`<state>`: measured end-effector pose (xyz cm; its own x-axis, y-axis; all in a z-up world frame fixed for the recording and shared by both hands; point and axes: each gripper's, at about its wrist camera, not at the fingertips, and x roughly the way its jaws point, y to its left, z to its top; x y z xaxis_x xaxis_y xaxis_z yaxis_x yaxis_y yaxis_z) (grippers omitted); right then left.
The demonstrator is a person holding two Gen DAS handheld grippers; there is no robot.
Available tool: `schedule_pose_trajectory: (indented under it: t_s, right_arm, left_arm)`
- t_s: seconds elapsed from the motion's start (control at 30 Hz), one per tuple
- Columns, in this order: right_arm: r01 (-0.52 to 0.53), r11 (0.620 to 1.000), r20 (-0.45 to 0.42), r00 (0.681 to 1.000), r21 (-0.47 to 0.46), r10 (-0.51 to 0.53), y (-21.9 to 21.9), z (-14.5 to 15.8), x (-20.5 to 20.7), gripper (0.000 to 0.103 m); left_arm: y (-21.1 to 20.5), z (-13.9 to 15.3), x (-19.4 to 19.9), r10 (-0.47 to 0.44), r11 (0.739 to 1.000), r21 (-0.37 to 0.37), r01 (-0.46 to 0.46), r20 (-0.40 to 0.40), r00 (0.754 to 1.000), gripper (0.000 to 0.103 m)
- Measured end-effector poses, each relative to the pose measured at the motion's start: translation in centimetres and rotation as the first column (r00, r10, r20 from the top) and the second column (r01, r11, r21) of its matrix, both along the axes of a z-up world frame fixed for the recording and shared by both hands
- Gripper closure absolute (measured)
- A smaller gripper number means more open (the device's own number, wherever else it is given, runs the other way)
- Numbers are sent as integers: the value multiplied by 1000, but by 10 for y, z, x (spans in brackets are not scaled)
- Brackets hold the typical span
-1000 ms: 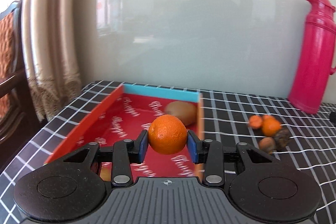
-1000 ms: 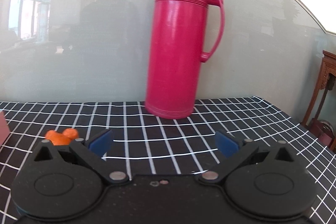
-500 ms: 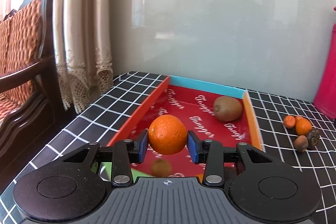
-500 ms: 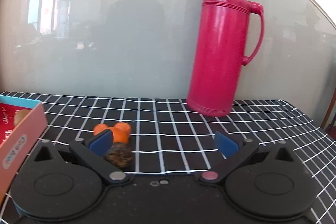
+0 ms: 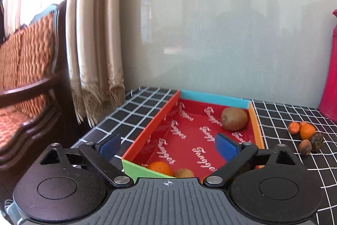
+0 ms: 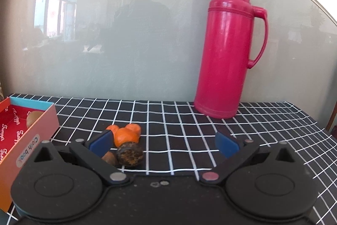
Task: Organize fruits
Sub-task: 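Move the right tool to another dark brown fruit and grasp it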
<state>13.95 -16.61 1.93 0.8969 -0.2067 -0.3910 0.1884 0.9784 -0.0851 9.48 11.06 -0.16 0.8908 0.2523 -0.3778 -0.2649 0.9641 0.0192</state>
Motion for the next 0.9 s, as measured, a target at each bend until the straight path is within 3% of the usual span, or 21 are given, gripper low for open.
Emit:
schedule_pose_trajectory:
  t_s: [0.23,0.63,0.7,0.8,0.9]
  right_arm:
    - [-74,996,-6,997,55,75,-20,0,-5,0]
    - [-75,997,-38,996,-5,75,-12,-11,3,0]
    - [-91,996,-47,995,-10,90,-11,-17,6,2]
    - [-110,994,-81,991,-10,108,-9,-21,14,15]
    - [-114,993,-92,989,-22,112,-5,-29,20,18]
  left_arm:
    - [-23,4,-15,-37,998,44,35,35,999,0]
    - [-20,-2,-3,-37,998,50,37,4,999,0]
    - [-18,-4,-2,-37,998,49,37,-1,999,0]
    - [-15,-7,0,-32,998,46,32,-9,999,0]
    - [-10,-11,3,-25,999,38,26,-18,1000,0]
